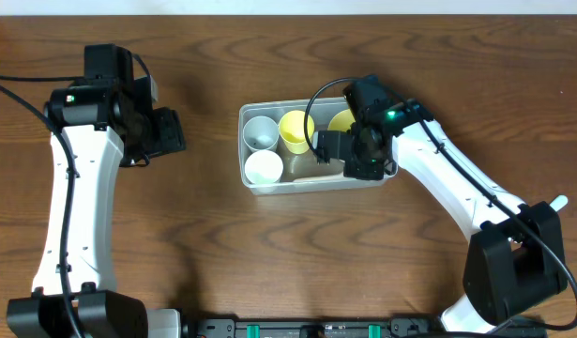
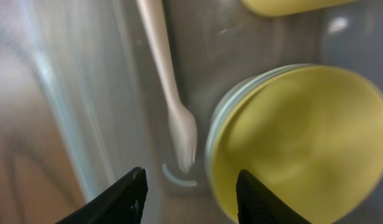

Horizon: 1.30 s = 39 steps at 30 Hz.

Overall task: Pack container
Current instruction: 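Move the right gripper to the light-blue spoon and grasp it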

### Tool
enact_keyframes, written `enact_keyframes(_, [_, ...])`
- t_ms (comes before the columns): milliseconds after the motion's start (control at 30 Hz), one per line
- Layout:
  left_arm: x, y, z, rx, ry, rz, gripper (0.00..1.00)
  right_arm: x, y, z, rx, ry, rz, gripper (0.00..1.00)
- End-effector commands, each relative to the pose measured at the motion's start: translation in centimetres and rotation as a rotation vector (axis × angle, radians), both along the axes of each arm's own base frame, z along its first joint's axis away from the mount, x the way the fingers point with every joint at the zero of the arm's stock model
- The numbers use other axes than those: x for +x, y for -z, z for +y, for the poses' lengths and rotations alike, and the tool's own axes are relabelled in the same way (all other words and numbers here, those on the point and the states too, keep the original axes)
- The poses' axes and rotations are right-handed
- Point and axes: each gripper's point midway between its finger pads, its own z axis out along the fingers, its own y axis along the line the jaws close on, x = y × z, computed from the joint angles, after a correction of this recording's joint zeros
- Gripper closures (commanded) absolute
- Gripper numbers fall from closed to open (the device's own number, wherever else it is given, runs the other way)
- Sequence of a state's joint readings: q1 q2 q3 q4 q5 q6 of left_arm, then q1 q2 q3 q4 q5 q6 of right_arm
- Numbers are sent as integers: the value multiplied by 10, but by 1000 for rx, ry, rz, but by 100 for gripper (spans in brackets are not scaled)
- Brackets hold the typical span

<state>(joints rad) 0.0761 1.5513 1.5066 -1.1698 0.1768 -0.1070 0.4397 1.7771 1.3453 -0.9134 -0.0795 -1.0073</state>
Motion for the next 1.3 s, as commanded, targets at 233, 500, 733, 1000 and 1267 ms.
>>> enact_keyframes(233, [0, 3, 2, 7, 4, 8, 36, 48, -94, -12, 200, 641, -224, 64])
enact_keyframes(500, [0, 3, 2, 7, 4, 8, 36, 52, -192, -170, 416, 1529, -479, 33])
enact_keyframes(733, [0, 3, 2, 6, 4, 8, 36, -12, -153, -302, 413, 2140, -273, 3])
enact_keyframes(1000, [0, 3, 2, 6, 4, 9, 36, -77, -54, -370, 269, 2488, 76, 1])
enact_keyframes(1267, [-1, 3, 2, 6, 4, 12, 36, -95, 29, -373, 165, 2527, 306, 1])
